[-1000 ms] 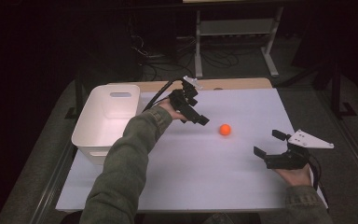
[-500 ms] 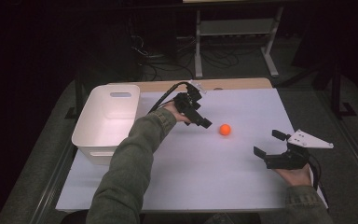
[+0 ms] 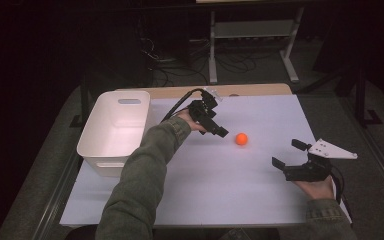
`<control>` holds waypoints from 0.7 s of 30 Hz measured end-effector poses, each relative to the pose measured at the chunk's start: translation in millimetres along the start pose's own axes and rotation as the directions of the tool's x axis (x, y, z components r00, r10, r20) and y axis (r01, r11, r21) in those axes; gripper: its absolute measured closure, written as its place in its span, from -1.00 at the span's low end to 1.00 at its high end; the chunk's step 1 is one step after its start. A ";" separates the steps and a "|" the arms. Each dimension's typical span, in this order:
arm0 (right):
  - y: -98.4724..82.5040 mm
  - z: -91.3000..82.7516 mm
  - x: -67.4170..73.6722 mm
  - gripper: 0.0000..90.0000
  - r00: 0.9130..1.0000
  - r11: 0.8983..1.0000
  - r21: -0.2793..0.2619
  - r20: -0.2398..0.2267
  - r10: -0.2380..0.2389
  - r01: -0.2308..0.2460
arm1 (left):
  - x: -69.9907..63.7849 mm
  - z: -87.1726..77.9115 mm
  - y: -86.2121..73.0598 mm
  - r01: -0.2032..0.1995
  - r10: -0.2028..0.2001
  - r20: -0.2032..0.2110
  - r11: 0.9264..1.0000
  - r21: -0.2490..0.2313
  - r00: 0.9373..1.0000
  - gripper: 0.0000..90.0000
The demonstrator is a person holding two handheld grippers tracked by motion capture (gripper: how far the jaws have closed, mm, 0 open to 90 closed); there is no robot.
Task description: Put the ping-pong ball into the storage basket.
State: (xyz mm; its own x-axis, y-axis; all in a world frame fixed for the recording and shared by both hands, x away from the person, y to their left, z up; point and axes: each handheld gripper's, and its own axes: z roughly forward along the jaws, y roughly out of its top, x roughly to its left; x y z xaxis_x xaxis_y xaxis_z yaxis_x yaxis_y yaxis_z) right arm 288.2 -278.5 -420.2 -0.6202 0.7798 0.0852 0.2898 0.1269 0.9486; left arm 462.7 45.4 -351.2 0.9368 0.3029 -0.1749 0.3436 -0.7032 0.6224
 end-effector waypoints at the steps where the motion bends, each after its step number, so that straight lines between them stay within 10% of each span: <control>1: 0.0 0.0 0.0 -1.00 1.000 1.000 0.000 0.000 0.000 0.000 | 0.0 0.0 0.0 0.000 0.000 0.000 1.000 0.000 1.000 -1.00; 21: -0.3 1.6 0.5 -1.00 1.000 1.000 0.008 -0.001 -0.004 0.004 | 5.6 20.5 -0.6 0.012 -0.013 0.007 1.000 0.020 1.000 -1.00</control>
State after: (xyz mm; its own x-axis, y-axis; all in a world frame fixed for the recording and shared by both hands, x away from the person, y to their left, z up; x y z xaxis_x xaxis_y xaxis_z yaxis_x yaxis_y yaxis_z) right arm 288.9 -277.2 -421.0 -0.6219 0.7787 0.0821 0.2934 0.1345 0.9465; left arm 469.1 34.4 -368.2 0.9329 0.3071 -0.1882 0.3564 -0.7120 0.6050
